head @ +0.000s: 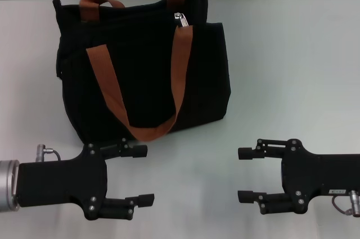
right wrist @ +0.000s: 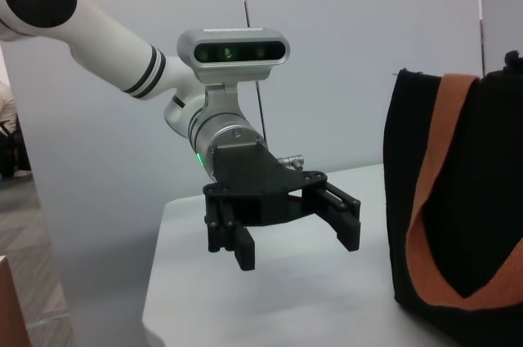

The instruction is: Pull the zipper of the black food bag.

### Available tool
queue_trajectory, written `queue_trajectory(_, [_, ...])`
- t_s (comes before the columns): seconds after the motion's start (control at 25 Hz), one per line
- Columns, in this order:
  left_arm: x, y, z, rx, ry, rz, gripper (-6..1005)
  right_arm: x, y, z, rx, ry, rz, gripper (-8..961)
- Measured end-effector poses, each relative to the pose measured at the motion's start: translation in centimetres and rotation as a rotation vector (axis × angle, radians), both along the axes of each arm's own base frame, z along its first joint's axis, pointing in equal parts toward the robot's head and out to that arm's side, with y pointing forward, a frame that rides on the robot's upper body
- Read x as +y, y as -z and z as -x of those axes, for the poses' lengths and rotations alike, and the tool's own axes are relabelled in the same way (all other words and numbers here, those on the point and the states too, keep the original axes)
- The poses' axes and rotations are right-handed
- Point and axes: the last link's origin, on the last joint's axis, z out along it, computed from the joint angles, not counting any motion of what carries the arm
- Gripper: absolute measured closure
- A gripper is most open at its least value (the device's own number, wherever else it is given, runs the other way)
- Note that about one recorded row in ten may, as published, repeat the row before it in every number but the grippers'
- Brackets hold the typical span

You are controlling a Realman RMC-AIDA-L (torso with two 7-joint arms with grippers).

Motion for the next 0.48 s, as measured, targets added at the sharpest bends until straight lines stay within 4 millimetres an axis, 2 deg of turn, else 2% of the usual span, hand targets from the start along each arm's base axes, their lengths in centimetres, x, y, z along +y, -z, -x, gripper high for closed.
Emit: queue_trajectory(0.48, [-0.3,0.19,0.21,0.011,-0.003,0.013,162,0.15,0.28,0.29,0.005,-0.005,0.009,205])
